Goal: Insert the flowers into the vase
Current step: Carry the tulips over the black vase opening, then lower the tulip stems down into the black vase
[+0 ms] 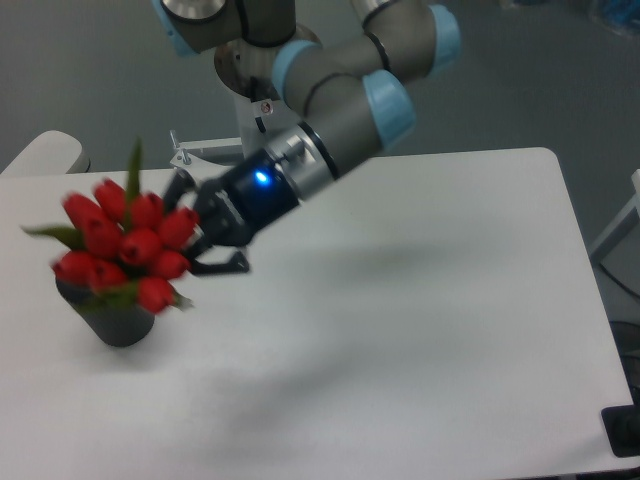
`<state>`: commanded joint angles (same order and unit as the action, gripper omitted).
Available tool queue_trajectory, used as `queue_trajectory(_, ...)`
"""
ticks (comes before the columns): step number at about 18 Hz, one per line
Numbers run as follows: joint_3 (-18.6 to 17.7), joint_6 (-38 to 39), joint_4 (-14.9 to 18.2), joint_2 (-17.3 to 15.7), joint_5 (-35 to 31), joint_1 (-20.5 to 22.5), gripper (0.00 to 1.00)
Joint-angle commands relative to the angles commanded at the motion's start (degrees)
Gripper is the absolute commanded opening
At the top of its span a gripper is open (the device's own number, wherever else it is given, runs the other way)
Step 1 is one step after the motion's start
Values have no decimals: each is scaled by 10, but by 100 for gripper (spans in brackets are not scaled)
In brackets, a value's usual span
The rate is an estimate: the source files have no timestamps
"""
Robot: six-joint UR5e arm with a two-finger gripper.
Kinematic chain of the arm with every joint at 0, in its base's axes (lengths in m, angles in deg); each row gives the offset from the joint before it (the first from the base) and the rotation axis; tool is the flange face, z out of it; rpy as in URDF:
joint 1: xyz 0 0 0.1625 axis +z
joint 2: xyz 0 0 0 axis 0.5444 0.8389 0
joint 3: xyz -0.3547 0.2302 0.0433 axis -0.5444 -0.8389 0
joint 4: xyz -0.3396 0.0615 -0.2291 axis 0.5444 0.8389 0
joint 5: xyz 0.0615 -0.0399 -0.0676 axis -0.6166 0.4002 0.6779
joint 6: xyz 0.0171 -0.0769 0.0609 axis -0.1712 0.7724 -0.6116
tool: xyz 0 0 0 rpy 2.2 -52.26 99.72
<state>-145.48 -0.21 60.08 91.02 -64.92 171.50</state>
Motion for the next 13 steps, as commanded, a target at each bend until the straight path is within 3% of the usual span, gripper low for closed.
queue_trajectory(6,3,-6,-3,-5,49,-16,27)
queue_trajectory(13,-4,-44,-30,3,51,-39,27)
